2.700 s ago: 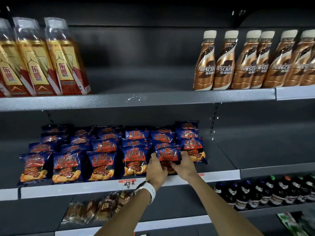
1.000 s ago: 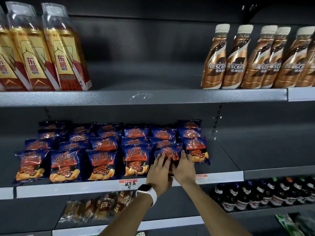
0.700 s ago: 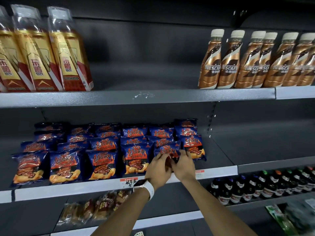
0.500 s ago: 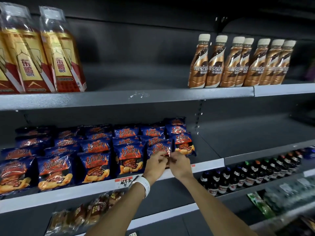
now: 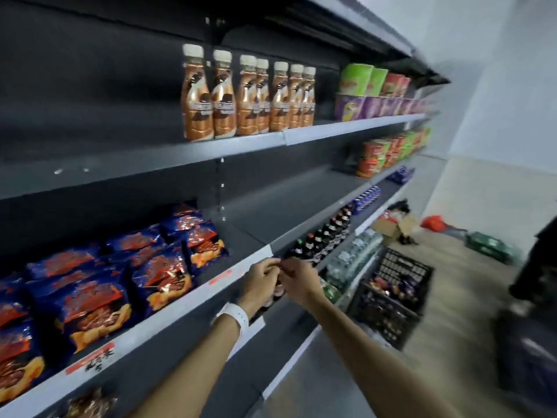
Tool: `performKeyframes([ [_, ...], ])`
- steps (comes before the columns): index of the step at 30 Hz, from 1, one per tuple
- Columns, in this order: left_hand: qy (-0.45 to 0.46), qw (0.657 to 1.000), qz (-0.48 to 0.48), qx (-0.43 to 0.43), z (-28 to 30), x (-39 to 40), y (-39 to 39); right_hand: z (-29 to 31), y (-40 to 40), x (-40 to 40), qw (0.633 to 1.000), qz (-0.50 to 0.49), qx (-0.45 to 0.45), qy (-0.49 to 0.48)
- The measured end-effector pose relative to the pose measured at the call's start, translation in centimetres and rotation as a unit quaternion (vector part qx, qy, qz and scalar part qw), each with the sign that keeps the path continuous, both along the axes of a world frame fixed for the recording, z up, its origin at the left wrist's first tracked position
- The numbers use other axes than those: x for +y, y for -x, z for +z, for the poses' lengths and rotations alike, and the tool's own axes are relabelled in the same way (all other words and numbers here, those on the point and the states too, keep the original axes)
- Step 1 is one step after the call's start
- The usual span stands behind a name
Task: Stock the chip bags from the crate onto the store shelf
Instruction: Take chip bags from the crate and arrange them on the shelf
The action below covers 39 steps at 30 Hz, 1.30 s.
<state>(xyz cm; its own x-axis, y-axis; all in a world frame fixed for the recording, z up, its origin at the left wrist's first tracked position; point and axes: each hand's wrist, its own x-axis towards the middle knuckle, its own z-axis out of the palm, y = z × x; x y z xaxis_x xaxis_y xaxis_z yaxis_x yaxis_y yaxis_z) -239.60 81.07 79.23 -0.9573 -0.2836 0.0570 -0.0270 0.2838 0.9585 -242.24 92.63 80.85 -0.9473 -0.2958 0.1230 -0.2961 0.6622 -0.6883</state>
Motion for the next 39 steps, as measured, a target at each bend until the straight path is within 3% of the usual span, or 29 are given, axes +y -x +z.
performKeyframes([
  [7, -0.014, 0.987, -0.16, 0.007, 0.1, 10.9, 4.8, 0.0, 0.5, 11.2, 0.986, -0.149, -0.012, 0.071],
  [17, 0.027, 0.962, -0.269, -0.024, 0.2, 24.3, 11.1, -1.4, 5.1, 23.8, 0.957, -0.27, -0.009, 0.105],
  [29, 0.043, 0.956, -0.287, -0.049, 0.6, 36.4, 27.7, -2.2, 22.2, 35.9, 0.947, -0.287, -0.047, 0.14],
  [39, 0.055, 0.953, -0.291, -0.061, -1.5, 41.0, 41.7, -4.1, 36.1, 40.1, 0.948, -0.292, -0.064, 0.111],
])
